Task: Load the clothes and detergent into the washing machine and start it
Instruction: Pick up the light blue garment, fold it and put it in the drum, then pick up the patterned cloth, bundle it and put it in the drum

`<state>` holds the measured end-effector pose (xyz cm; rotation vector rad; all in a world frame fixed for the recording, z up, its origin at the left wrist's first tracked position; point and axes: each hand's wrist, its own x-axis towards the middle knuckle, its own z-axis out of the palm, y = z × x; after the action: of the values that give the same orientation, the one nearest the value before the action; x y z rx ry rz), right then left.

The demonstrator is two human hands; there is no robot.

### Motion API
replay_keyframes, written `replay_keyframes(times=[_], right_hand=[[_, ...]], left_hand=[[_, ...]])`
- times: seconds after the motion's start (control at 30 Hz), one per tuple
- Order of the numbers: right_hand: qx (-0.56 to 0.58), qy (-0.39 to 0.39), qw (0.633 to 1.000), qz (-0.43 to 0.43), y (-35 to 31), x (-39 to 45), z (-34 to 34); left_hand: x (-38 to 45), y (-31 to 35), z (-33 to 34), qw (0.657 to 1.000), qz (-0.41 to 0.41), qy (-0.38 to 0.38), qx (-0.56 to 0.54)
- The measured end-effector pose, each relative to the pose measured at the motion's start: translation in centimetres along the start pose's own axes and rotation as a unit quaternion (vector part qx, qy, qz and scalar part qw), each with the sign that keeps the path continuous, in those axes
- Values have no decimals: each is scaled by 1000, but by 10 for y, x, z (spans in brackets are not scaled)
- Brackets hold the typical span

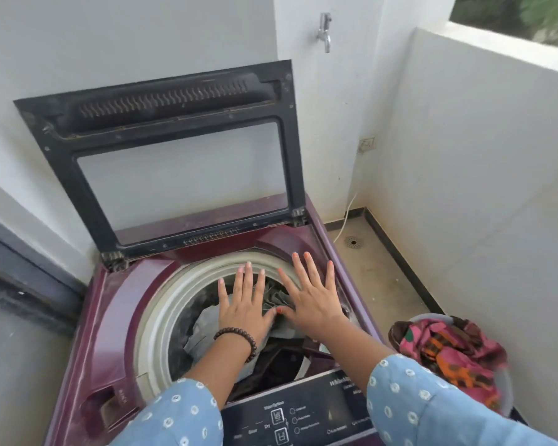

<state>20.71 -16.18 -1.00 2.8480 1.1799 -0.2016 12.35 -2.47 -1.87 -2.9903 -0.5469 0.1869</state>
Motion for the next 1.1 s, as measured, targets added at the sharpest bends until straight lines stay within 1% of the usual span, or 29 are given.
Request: replay_keyframes(times=[0.1, 0.17, 0.37, 0.5, 0.6, 0.67, 0.73, 0.8, 0.87, 0.9, 0.97, 1.03, 1.1], right_hand=[[11, 14, 1000, 26, 20, -5, -10], [19, 21, 999, 46, 38, -9, -14], [52, 22, 993, 102, 91, -24, -20], [84, 30, 988, 126, 123, -38, -19], [87, 31, 985, 148, 151, -52, -9], [91, 21, 981, 169, 173, -63, 2], [95, 6, 978, 186, 192, -75, 13], [103, -8, 974, 202, 209, -85, 24], [112, -17, 970, 216, 222, -93, 32], [112, -19, 969, 221, 229, -97, 36], [112, -22, 967, 228, 240, -104, 43], [117, -21, 965, 232, 248, -108, 47], [122, -19, 964, 235, 256, -111, 51]], left_hand=[[14, 22, -15, 1000, 18, -3, 9], [23, 35, -27, 999, 30, 12, 21], [43, 84, -52, 996, 77, 21, 35], [50, 125, -62, 993, 107, 6, 53], [56, 149, -71, 988, 134, -3, 83], [65, 164, -77, 978, 162, -37, 129], [76, 174, -80, 959, 179, -109, 190], [84, 185, -80, 931, 185, -178, 260], [90, 195, -83, 902, 191, -219, 320], [93, 202, -87, 899, 191, -225, 322], [97, 220, -94, 924, 180, -209, 264], [98, 244, -92, 949, 175, -174, 198], [94, 272, -84, 960, 185, -143, 152]])
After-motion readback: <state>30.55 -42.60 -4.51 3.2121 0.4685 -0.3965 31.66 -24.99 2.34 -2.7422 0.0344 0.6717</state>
